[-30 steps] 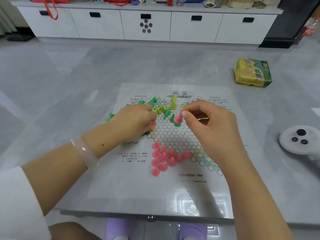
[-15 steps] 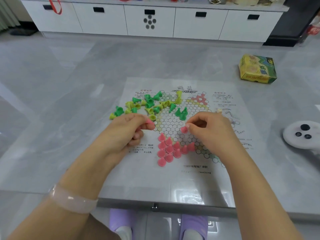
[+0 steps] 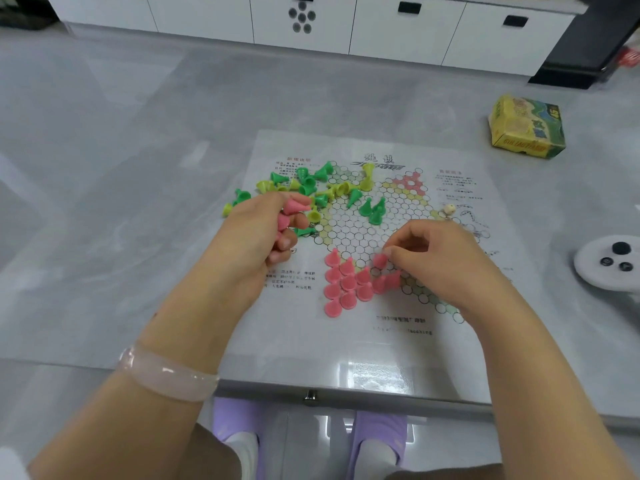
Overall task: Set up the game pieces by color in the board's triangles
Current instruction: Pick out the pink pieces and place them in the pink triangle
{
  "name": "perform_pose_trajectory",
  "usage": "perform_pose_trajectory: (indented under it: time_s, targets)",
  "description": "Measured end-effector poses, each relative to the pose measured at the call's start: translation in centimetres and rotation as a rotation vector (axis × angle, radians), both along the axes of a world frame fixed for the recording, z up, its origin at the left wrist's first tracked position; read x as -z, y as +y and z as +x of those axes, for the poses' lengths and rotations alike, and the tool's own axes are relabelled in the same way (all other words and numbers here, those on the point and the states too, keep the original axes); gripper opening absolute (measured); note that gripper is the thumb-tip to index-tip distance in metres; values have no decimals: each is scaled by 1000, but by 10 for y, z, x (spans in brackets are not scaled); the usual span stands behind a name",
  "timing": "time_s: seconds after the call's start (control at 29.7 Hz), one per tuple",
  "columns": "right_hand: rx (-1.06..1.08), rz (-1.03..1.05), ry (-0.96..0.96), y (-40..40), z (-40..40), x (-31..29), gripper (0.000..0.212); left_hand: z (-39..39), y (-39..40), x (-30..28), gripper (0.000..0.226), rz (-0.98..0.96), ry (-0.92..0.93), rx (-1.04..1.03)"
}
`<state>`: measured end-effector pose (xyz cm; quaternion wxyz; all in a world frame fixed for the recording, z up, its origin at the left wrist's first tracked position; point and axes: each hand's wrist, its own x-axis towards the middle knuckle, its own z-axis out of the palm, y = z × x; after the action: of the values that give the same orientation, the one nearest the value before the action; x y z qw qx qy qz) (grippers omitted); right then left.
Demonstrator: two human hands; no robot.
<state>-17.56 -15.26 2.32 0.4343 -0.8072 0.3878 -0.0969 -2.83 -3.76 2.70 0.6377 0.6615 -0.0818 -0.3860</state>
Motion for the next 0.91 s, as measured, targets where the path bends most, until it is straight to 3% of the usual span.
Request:
perform_pose_trajectory:
  time_s: [0.91]
  targets:
    - [-49, -80, 79, 2, -2, 4, 8, -1, -1, -1, 21, -11, 5, 17]
